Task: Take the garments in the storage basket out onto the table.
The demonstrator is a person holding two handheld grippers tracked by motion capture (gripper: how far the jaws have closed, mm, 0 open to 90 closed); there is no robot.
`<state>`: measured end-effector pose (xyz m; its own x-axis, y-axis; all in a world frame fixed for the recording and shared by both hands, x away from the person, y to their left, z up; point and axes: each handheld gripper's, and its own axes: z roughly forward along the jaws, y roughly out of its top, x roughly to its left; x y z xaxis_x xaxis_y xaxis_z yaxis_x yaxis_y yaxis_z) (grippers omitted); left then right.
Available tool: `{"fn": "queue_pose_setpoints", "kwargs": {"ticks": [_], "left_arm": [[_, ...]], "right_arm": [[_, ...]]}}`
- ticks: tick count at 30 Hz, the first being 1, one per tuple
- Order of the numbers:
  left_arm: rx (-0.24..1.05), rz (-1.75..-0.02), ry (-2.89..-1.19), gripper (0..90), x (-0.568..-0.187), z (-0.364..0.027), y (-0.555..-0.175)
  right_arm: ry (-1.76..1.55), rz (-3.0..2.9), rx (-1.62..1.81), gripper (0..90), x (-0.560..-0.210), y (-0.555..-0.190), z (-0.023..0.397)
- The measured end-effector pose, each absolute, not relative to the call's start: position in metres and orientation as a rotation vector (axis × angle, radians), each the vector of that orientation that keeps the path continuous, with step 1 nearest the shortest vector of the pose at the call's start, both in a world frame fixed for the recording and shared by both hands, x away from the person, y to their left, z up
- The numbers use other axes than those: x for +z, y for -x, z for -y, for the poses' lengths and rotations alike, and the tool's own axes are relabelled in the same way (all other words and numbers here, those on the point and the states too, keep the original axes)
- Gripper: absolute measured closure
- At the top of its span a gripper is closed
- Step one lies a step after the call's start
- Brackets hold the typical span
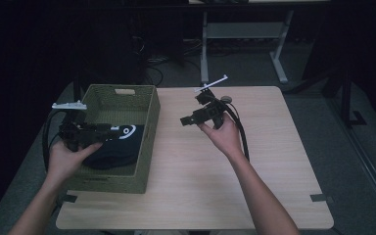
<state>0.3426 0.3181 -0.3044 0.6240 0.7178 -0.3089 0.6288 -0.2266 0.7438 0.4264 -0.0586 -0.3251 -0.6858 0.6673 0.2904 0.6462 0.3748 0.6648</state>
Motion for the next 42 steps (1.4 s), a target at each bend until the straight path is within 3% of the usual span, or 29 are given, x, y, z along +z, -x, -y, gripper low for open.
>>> {"fn": "queue_pose_setpoints", "kwargs": {"ticks": [14,30,42], "left_arm": [[0.078,-1.041,-1.926,34.6,-0.308,-0.283,-0.330],[0.130,-0.984,-1.927,34.5,-0.305,-0.234,-0.291],[0.088,-0.931,-1.940,34.2,-0.318,-0.202,-0.280]], "right_arm": [[-1.285,-2.541,1.225,32.4,-0.329,-0.416,0.102],[-1.334,-2.485,1.267,32.1,-0.338,-0.399,0.155],[-1.355,-2.475,1.256,32.0,-0.343,-0.395,0.168]]}}
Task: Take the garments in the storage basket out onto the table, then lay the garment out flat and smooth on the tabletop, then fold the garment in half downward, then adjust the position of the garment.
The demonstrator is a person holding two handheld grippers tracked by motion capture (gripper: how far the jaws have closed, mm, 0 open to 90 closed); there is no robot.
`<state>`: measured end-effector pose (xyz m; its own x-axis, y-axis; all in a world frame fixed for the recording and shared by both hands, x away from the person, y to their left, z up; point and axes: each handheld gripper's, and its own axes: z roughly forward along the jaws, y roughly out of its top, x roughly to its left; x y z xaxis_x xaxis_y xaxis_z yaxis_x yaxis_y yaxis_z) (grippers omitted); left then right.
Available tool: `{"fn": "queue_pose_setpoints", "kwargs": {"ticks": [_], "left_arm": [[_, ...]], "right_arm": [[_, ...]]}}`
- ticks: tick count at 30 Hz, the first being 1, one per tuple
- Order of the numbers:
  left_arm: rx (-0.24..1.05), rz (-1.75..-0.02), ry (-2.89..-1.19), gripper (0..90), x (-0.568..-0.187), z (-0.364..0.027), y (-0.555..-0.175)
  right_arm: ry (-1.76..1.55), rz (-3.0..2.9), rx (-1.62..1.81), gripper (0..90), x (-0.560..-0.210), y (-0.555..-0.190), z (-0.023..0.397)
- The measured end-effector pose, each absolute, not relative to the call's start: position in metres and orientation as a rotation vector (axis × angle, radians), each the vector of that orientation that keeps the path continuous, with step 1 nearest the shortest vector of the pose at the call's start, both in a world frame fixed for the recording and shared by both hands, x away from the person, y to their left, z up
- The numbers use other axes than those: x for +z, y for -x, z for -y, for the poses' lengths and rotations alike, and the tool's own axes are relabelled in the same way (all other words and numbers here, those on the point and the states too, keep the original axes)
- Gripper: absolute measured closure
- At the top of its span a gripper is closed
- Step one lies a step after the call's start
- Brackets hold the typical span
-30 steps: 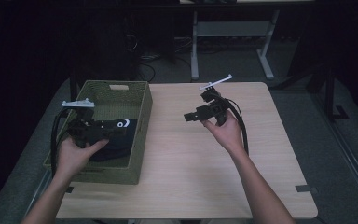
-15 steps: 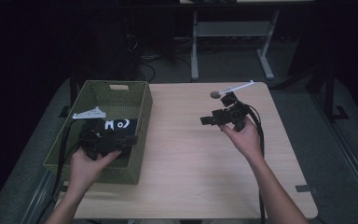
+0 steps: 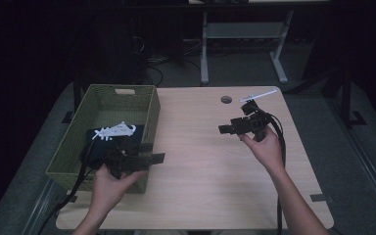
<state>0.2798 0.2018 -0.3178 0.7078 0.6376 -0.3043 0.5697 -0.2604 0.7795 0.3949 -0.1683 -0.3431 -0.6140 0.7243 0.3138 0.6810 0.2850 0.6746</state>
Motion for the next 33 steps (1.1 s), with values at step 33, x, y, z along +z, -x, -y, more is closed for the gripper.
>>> {"fn": "queue_pose_setpoints", "kwargs": {"ticks": [33], "left_arm": [[-0.015,-0.828,-1.959,33.3,-0.341,-0.171,-0.275]], "right_arm": [[-1.449,-2.417,1.226,30.2,-0.357,-0.377,0.201]]}}
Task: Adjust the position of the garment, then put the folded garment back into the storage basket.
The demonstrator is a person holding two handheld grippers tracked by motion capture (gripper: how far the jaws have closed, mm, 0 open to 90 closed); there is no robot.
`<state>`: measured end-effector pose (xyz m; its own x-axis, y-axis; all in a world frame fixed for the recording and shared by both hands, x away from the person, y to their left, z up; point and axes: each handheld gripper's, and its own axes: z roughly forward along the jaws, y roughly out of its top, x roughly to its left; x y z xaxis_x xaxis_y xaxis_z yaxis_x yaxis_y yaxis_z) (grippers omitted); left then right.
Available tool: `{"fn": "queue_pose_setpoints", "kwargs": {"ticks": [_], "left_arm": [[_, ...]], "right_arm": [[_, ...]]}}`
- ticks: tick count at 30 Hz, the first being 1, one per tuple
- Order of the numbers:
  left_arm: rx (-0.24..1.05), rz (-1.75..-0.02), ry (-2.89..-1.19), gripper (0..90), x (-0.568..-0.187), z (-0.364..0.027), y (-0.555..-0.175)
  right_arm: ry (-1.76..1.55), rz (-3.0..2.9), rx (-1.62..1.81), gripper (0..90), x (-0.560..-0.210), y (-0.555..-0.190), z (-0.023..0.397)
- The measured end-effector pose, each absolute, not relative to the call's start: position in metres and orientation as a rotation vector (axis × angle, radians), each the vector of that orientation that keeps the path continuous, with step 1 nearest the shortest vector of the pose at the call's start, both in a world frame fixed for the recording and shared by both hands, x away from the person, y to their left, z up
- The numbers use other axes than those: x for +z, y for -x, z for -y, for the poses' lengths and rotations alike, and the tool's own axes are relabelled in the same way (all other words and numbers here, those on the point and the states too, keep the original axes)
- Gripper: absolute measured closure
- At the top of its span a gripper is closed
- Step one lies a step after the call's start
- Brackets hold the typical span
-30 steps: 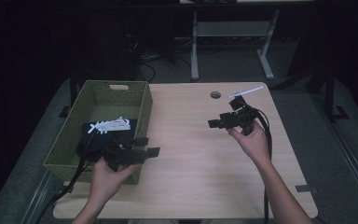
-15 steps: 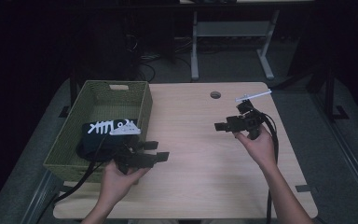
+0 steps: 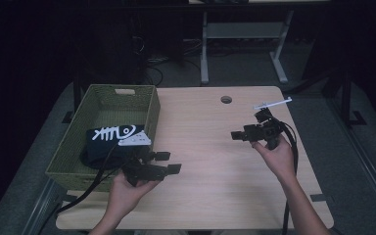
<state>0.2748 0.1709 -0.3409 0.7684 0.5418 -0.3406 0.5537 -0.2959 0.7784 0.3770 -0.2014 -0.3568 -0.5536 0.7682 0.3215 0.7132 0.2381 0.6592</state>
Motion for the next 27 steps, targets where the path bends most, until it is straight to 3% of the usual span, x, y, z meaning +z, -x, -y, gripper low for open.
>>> {"fn": "queue_pose_setpoints", "kwargs": {"ticks": [27], "left_arm": [[-0.036,-0.800,-1.971,32.8,-0.350,-0.163,-0.271]], "right_arm": [[-1.507,-2.393,1.205,28.5,-0.369,-0.366,0.222]]}}
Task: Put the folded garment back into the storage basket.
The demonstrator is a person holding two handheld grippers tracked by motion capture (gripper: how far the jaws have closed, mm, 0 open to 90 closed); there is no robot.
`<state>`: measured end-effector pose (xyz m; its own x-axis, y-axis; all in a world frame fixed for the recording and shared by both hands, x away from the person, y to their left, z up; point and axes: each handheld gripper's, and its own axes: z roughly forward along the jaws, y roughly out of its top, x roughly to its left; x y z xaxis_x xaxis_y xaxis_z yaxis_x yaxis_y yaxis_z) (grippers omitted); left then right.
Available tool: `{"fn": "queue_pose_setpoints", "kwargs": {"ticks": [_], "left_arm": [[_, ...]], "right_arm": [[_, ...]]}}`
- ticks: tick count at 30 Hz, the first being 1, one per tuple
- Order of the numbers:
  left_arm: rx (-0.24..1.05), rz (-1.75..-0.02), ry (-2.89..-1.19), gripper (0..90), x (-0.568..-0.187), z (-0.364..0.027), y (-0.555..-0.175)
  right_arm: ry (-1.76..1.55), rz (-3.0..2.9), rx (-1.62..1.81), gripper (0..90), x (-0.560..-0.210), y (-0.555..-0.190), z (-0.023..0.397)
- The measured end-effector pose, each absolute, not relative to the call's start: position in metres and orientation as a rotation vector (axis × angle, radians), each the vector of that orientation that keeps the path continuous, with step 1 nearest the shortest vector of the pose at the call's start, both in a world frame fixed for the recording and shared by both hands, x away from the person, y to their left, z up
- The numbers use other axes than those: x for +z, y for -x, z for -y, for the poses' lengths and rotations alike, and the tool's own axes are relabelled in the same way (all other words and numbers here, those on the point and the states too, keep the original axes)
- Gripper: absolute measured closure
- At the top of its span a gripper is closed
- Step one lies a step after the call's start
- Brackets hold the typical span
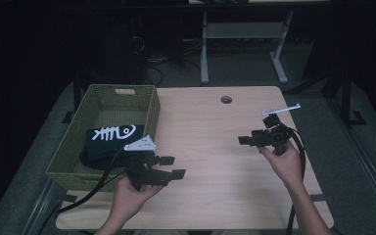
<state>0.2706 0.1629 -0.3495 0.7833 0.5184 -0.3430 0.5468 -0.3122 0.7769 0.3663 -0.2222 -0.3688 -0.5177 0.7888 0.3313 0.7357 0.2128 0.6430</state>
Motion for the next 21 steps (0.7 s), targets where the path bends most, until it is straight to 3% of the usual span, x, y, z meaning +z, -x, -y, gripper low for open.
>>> {"fn": "queue_pose_setpoints", "kwargs": {"ticks": [21], "left_arm": [[-0.039,-0.803,-2.014,31.9,-0.360,-0.157,-0.277]], "right_arm": [[-1.557,-2.381,1.199,27.6,-0.387,-0.357,0.239]]}}
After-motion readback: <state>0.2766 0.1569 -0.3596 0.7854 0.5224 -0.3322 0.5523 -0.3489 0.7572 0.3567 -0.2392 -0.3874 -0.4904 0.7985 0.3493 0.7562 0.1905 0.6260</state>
